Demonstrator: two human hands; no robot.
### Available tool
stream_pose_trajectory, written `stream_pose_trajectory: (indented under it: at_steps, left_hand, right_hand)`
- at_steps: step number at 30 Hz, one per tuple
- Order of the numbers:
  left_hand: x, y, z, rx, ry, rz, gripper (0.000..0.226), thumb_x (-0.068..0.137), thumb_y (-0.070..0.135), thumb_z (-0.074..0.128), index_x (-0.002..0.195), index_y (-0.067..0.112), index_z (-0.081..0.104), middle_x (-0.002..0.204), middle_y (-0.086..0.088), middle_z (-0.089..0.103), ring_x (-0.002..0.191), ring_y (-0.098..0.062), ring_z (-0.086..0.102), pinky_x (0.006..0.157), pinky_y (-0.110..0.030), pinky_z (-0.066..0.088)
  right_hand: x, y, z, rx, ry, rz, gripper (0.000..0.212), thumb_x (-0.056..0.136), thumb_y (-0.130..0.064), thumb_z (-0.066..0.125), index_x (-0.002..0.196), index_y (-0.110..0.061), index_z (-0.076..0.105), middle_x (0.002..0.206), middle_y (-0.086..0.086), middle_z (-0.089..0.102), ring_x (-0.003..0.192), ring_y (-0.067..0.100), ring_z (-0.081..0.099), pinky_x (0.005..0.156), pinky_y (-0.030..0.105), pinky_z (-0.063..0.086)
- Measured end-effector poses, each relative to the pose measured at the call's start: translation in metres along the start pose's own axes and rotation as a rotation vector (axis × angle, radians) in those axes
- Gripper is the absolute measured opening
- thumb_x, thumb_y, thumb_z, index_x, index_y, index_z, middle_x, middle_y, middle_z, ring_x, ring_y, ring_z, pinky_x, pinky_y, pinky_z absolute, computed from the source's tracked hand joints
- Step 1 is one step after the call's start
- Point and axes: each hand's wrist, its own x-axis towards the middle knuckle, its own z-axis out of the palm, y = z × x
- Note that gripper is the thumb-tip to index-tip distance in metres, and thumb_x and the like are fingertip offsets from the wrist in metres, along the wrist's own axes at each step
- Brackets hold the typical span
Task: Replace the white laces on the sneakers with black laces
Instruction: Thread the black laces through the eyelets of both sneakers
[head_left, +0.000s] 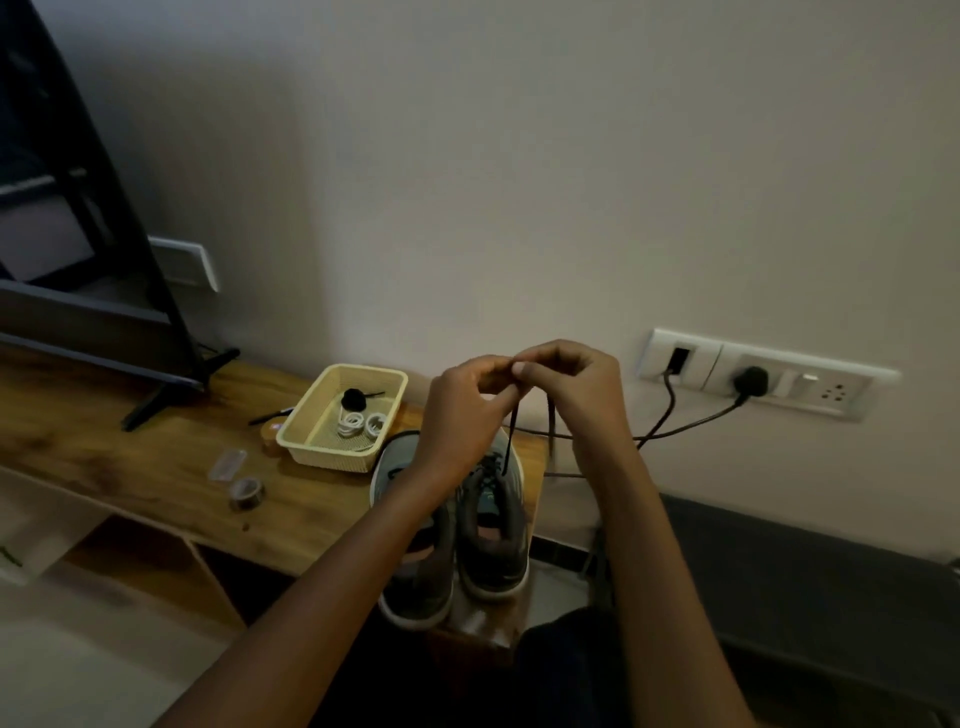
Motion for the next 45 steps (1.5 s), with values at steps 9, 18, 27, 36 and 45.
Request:
stream_pose_trajectory:
  at_steps: [9, 18, 27, 36, 45]
  left_hand:
    - [-0.025, 0.048, -0.017, 0.071, -0.016, 0.155, 0.018, 0.09, 0.018, 0.063, 0.107, 0.014, 0.069, 0.097, 0.001, 0.071, 0.092, -0.007, 0.066, 0.085, -0.028, 0.055]
    - [-0.03, 0.072, -0.017, 0.137, 0.011, 0.16, 0.016, 0.095, 0.022, 0.055, 0.102, 0.017, 0.068, 0.078, 0.018, 0.065, 0.082, -0.004, 0.067, 0.079, -0.041, 0.056]
    - [-0.008, 0.031, 0.014, 0.189, 0.137, 0.235, 0.023, 0.094, 0.018, 0.058, 0.115, 0.017, 0.067, 0.096, 0.004, 0.073, 0.086, -0.007, 0.067, 0.077, -0.034, 0.057]
    - [0.0, -0.078, 0.037, 0.245, 0.045, -0.161, 0.027, 0.096, 0.023, 0.053, 0.119, 0.016, 0.064, 0.108, 0.004, 0.067, 0.092, -0.009, 0.062, 0.073, -0.019, 0.048]
    - [-0.022, -0.123, 0.036, 0.846, -0.188, -0.502, 0.027, 0.085, 0.055, 0.057, 0.102, 0.035, 0.063, 0.104, 0.013, 0.065, 0.109, -0.014, 0.054, 0.084, -0.034, 0.026]
  right_hand:
    - [-0.042, -0.049, -0.006, 0.104, 0.036, -0.056, 0.014, 0.08, 0.008, 0.059, 0.078, -0.003, 0.067, 0.072, 0.006, 0.064, 0.062, -0.001, 0.06, 0.061, 0.011, 0.047]
    - [-0.053, -0.069, -0.002, 0.254, 0.067, -0.088, 0.017, 0.082, 0.008, 0.06, 0.088, -0.006, 0.067, 0.077, 0.004, 0.065, 0.063, 0.0, 0.062, 0.058, 0.013, 0.049]
    - [-0.01, -0.026, 0.006, 0.31, 0.269, -0.012, 0.011, 0.082, 0.002, 0.066, 0.082, -0.009, 0.067, 0.072, -0.001, 0.064, 0.059, -0.002, 0.061, 0.054, 0.013, 0.047]
    - [0.039, 0.07, 0.02, 0.151, 0.485, 0.021, 0.017, 0.088, 0.0, 0.057, 0.079, -0.015, 0.056, 0.075, 0.001, 0.059, 0.071, 0.01, 0.056, 0.07, 0.025, 0.049]
    - [0.042, 0.155, 0.035, -0.101, 0.367, 0.332, 0.021, 0.077, -0.001, 0.07, 0.071, -0.02, 0.066, 0.076, 0.003, 0.069, 0.075, 0.018, 0.064, 0.077, 0.035, 0.054]
